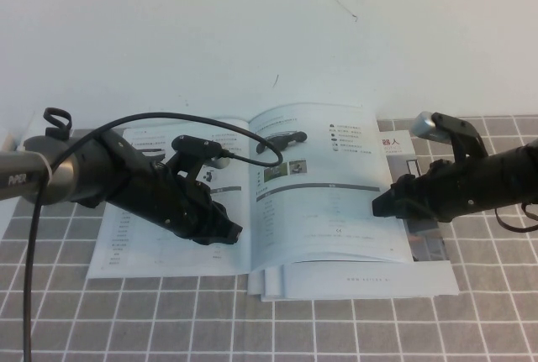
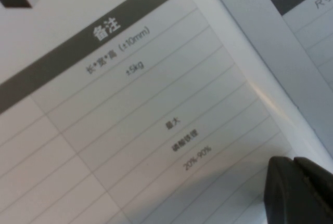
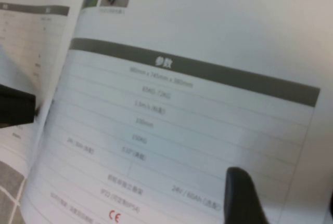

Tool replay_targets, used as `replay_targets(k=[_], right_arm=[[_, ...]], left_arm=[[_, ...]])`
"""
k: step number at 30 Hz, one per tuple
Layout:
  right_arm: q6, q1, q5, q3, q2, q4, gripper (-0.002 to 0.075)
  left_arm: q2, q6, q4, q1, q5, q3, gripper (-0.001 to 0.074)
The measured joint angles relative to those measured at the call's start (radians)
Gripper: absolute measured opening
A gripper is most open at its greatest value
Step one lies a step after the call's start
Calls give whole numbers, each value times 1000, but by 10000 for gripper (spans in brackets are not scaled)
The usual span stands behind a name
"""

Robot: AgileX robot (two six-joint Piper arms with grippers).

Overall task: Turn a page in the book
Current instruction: Open the closed book

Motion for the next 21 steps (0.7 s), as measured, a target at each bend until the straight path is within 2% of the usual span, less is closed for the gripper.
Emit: replay_targets(k=[12, 21], right_arm=[[-8, 0, 82, -44, -78, 25, 354], [-148, 0, 260, -90, -100, 216, 354]], left_arm=[[0, 0, 0, 0, 0, 0, -4], [2, 0, 0, 0, 2, 0, -4]])
